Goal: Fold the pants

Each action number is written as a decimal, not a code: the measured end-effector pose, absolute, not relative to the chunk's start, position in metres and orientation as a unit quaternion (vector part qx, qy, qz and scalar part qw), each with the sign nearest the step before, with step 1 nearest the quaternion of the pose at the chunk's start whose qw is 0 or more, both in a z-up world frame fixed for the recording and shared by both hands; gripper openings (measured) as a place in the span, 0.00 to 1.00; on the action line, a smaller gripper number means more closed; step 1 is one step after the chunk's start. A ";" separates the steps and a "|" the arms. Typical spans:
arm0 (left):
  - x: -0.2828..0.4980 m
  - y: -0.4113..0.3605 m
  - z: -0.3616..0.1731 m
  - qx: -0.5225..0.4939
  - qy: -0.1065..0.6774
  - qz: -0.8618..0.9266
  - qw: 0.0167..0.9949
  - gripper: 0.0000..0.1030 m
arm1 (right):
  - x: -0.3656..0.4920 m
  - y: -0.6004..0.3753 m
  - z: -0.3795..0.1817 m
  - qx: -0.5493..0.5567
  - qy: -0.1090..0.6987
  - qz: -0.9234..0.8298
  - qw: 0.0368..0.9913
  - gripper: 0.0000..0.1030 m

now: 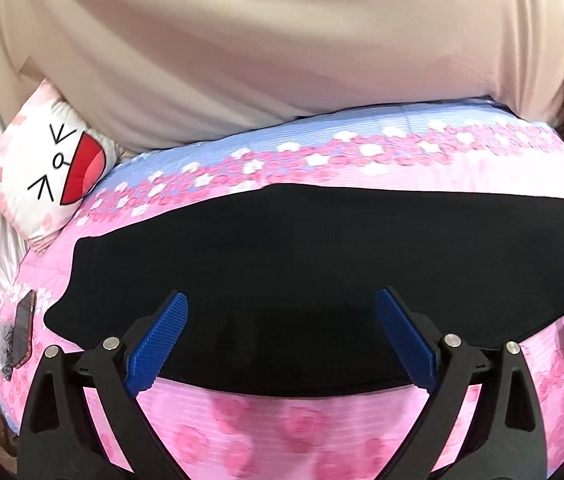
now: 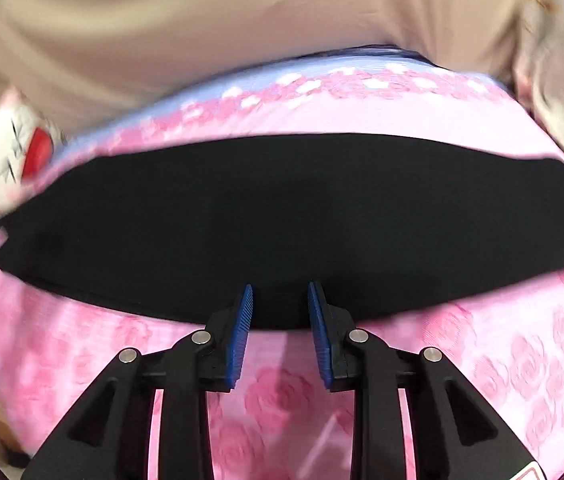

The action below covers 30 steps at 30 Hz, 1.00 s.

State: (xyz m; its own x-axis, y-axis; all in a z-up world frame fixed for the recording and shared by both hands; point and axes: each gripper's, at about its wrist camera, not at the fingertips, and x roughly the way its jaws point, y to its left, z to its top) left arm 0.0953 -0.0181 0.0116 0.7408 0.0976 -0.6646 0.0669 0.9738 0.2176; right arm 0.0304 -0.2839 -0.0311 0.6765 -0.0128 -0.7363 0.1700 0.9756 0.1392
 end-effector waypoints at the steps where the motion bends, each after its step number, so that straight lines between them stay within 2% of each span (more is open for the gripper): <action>1: 0.094 -0.029 0.011 0.121 0.358 0.011 0.926 0.91 | 0.021 -0.288 -0.024 0.089 0.384 -0.068 0.917 0.30; 4: 0.091 -0.050 0.011 0.130 0.352 0.014 0.927 0.93 | -0.003 -0.311 -0.009 0.085 0.360 -0.097 0.924 0.31; 6: 0.089 -0.065 0.011 0.135 0.348 0.013 0.928 0.93 | -0.014 -0.324 -0.007 0.080 0.354 -0.121 0.924 0.52; 7: 0.088 -0.072 0.011 0.136 0.346 0.010 0.928 0.93 | -0.023 -0.332 -0.006 0.079 0.350 -0.135 0.924 0.54; 19: 0.065 -0.121 -0.003 0.138 0.363 -0.030 0.921 0.95 | -0.078 -0.429 -0.008 0.158 0.310 -0.224 0.910 0.54; 21: 0.064 -0.123 -0.009 0.143 0.371 -0.030 0.917 0.95 | -0.078 -0.444 -0.006 0.168 0.307 -0.228 0.908 0.50; 23: 0.064 -0.125 -0.013 0.145 0.375 -0.032 0.915 0.95 | -0.066 -0.461 -0.003 0.170 0.310 -0.221 0.909 0.40; 30: 0.066 -0.136 -0.015 0.151 0.377 -0.039 0.913 0.95 | 0.012 -0.510 -0.019 0.158 0.373 -0.196 0.893 0.40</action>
